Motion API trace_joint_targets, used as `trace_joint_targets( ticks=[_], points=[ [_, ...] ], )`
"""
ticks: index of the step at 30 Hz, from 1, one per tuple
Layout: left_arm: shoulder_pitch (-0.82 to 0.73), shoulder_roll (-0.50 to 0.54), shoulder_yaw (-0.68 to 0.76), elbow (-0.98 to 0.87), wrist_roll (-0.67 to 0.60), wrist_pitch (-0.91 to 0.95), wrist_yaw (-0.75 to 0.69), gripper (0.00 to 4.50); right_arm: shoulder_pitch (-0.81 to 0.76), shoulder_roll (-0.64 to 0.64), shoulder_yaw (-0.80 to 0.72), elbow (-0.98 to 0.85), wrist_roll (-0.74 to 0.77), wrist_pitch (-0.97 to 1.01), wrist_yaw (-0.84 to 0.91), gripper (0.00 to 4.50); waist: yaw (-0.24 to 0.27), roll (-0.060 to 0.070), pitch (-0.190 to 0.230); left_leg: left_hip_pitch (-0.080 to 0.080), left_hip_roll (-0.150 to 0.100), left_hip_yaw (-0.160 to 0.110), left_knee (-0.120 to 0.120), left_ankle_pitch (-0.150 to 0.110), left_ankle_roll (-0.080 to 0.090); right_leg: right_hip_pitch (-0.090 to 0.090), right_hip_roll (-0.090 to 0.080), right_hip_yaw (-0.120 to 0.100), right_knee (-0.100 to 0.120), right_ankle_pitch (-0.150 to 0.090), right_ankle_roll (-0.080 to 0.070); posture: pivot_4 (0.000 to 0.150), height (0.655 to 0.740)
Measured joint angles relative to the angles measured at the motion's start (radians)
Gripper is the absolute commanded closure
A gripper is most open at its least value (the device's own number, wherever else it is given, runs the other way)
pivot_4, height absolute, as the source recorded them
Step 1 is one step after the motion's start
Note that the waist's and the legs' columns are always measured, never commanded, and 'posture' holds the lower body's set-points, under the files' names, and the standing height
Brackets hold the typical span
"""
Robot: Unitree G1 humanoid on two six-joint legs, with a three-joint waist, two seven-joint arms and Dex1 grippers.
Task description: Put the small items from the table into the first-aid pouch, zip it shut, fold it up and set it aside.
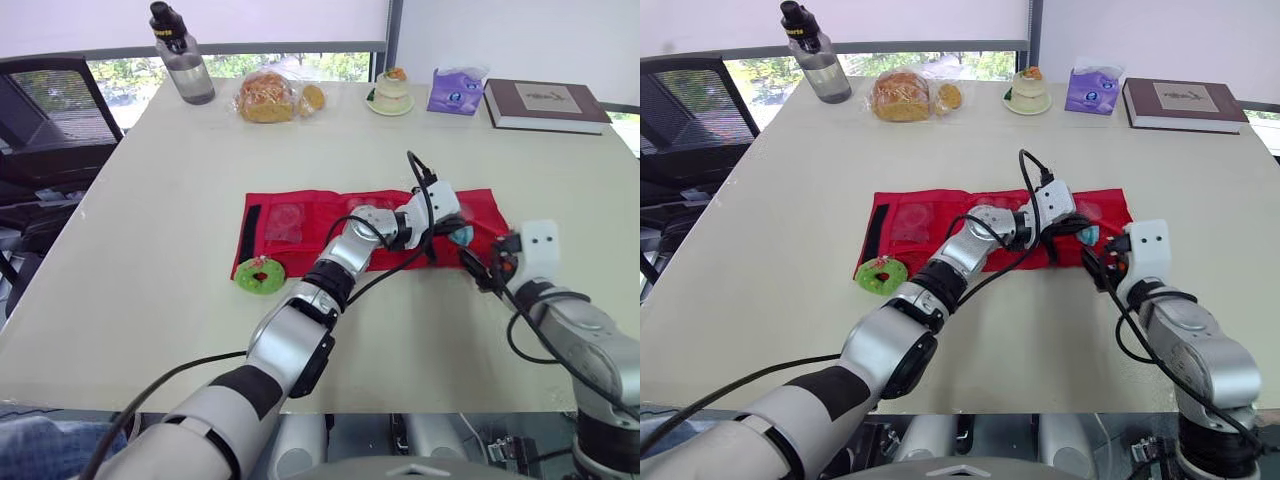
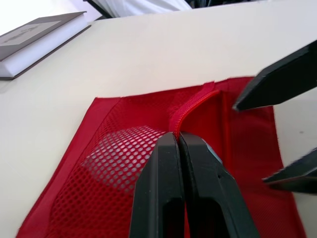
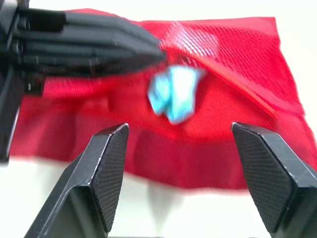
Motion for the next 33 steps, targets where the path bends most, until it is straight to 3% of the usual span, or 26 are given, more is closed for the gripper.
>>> trace_joint_targets(
  ticks=[1,4,5,9,10,18,23,25,28,32,33],
  points=[
    [0.0,-0.002,0.0,0.0,0.0,0.0,0.002,4.5,0.003,-0.01,-0.005,-0.007,0.003,0.003,0.007,0.99,-0.001,0.0,0.0,0.0,0.0,0.0,0.0,0.0,0.0,0.0,0.0,0.0,0.0,0.0,0.0,0.15,0.74],
    [0.0,-0.007,0.0,0.0,-0.001,0.0,0.005,4.5,0.002,-0.011,0.003,-0.008,0.006,0.003,0.011,1.61,-0.002,0.0,0.0,0.001,0.0,0.0,0.0,0.0,0.0,0.0,0.001,0.0,0.001,0.0,0.0,0.15,0.74],
    [0.0,-0.008,0.0,0.0,-0.002,0.0,0.004,4.5,-0.002,-0.006,0.019,-0.001,0.003,-0.007,0.011,1.96,-0.002,0.0,0.0,0.001,0.0,0.0,0.0,0.0,0.0,0.0,0.001,0.0,0.001,0.0,0.0,0.15,0.74],
    [0.0,-0.013,-0.001,0.0,-0.009,0.001,-0.01,4.5,-0.039,0.017,0.086,0.09,-0.037,-0.072,0.009,4.13,-0.001,0.0,0.0,0.0,0.0,0.0,0.0,0.0,0.0,0.0,0.0,0.001,0.0,0.0,0.0,0.15,0.74],
    [0.0,-0.013,-0.002,0.0,-0.009,0.001,-0.011,4.5,-0.045,0.019,0.097,0.113,-0.049,-0.088,0.009,4.39,0.0,0.0,0.0,0.0,0.0,0.0,0.0,0.0,0.0,0.0,0.0,0.001,0.0,0.0,0.0,0.15,0.74],
    [0.03,-0.005,-0.011,-0.04,-0.009,0.004,-0.037,4.5,-0.166,0.079,0.165,0.43,-0.188,-0.355,-0.002,4.46,0.0,0.0,0.0,0.0,0.0,0.0,0.0,0.0,0.0,0.0,0.0,0.0,0.0,0.0,0.0,0.15,0.74],
    [0.035,-0.003,-0.012,-0.04,-0.009,0.005,-0.037,4.5,-0.212,0.112,0.165,0.531,-0.234,-0.46,-0.021,4.46,0.0,0.0,0.0,0.0,0.0,0.001,-0.001,0.0,0.0,0.0,0.0,0.0,-0.001,0.0,0.0,0.15,0.74],
    [0.036,-0.006,-0.013,-0.039,-0.009,0.005,-0.037,4.5,-0.194,0.107,0.161,0.51,-0.232,-0.46,-0.017,4.46,0.003,0.001,0.0,0.0,0.0,0.001,-0.001,0.0,0.0,0.0,0.0,0.0,-0.001,0.0,0.0,0.15,0.74],
    [0.034,-0.009,-0.011,-0.026,-0.009,0.0,-0.033,4.5,0.019,0.039,0.112,0.269,-0.176,-0.403,0.049,4.46,0.019,0.001,0.0,-0.001,0.0,0.001,-0.001,0.0,0.0,0.0,0.0,0.001,-0.002,0.0,0.0,0.15,0.74],
    [0.03,-0.012,-0.007,-0.007,-0.02,-0.003,-0.043,4.5,0.129,0.001,0.022,0.098,-0.126,-0.387,0.087,4.46,0.015,0.001,0.0,0.001,0.0,0.001,0.0,0.0,0.0,0.0,0.001,0.001,0.0,0.0,0.0,0.15,0.74],
    [0.03,-0.013,-0.002,-0.006,-0.031,-0.004,-0.06,4.01,0.156,-0.01,-0.006,0.064,-0.114,-0.39,0.099,4.5,0.014,0.001,0.0,0.001,0.0,0.0,0.0,0.0,0.0,0.0,0.001,0.001,0.0,0.0,0.0,0.15,0.74]
  ],
)
